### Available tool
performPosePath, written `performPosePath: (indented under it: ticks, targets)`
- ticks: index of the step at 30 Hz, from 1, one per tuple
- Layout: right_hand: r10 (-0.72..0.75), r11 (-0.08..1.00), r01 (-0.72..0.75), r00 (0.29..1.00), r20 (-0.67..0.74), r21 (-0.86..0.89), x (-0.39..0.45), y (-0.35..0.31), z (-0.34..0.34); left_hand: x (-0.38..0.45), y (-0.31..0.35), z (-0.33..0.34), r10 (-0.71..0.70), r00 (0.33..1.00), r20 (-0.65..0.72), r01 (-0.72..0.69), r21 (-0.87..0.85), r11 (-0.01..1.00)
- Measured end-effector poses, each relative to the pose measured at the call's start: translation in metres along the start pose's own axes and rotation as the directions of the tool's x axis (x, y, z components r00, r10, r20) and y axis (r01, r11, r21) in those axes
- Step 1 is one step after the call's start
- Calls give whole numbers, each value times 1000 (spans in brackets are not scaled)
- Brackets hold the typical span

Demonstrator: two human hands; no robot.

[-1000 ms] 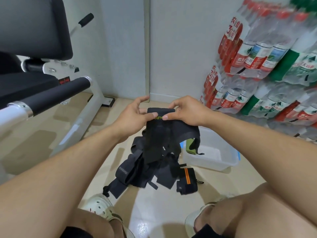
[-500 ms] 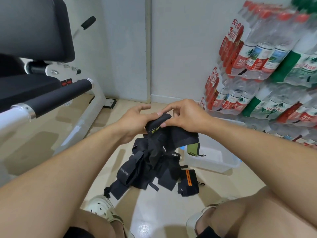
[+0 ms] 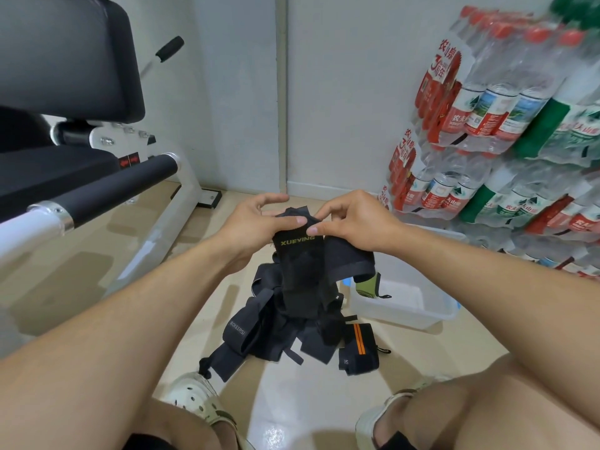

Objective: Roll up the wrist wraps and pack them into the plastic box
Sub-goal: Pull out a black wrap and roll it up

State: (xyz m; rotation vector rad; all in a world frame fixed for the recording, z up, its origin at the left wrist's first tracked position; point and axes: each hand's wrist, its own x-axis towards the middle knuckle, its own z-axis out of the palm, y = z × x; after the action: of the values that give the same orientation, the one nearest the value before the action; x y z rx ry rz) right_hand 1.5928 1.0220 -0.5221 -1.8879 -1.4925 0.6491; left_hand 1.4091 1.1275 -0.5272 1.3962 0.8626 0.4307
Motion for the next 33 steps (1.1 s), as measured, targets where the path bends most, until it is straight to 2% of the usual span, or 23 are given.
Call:
performPosePath:
  ticks: [4,7,9,14,17,22,27,33]
  targets:
    - [55,995,-54,998,-10,86,0,-3,2,-1,-6,1,-26,998,64,20,87,996]
    - [113,975,-110,994,-4,195,1,-5,2,7,-10,1,-12,1000,-23,13,65,998]
    - [96,974,-96,995,11,204,1,-6,1,14,-15,0,-8,996,-93,16,85,996]
    - [8,987,-32,988,151,160,-4,-21,-4,17,-22,0,-18,989,-146,62,298,953]
    - [-38,990,10,981,191,141,-6,-32,-3,11,-18,5,-30,998,-53,45,313,949]
    - [-97,995,97,995,30,27,-3,-27,-4,8,-13,11,-44,996,72,29,194,981]
    - [-120,991,118,993,-19,-66,0,-15,-6,1,-6,11,-16,989,148,1,101,995]
    - [-164,986,163,984,-66,-19,1,-9,-4,-9,-1,16,-7,954,300,-33,127,991]
